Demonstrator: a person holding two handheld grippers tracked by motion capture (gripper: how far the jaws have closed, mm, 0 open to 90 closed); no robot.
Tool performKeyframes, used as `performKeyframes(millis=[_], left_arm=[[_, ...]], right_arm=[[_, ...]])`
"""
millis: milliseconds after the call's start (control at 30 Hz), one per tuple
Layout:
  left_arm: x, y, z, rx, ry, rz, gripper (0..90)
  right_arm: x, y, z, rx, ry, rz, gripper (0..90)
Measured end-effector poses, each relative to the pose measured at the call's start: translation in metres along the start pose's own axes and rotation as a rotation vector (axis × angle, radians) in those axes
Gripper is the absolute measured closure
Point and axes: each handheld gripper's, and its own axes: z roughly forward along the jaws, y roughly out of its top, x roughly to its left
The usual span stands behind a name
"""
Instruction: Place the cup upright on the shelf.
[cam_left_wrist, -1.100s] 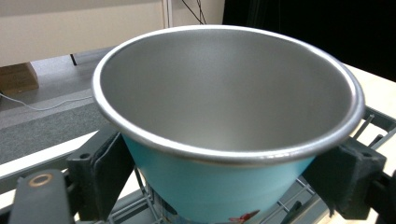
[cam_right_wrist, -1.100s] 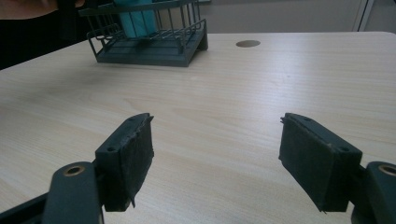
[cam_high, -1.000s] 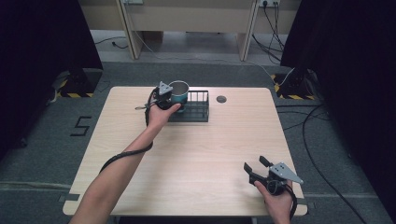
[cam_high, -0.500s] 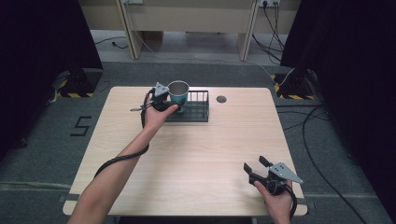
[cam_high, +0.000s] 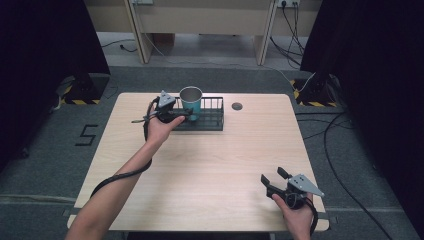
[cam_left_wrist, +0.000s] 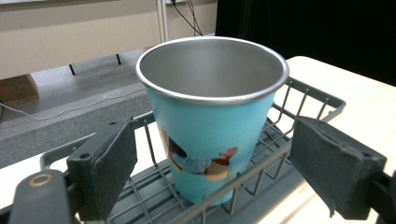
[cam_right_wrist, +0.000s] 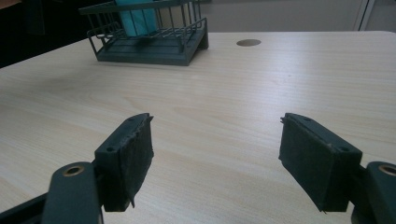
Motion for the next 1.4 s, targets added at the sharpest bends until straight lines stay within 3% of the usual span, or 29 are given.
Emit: performKeyframes(millis=[533, 1100, 1400], left_arm=[[-0.003, -0.005, -0.034, -0.027, -0.025, 0.026, 14.3], [-0.003, -0.013, -0.065, -0.052, -0.036, 0.026, 14.3], [0.000, -0.026, -0.080, -0.059, -0.028, 0.013, 14.3]], right_arm=[[0.000, 0.000, 0.000, -0.001, -0.003, -0.001, 26.4], [0.001, 0.000, 0.000, 0.000, -0.008, 0.004, 26.4], [0.000, 0.000, 0.000, 0.001, -0.008, 0.005, 26.5]])
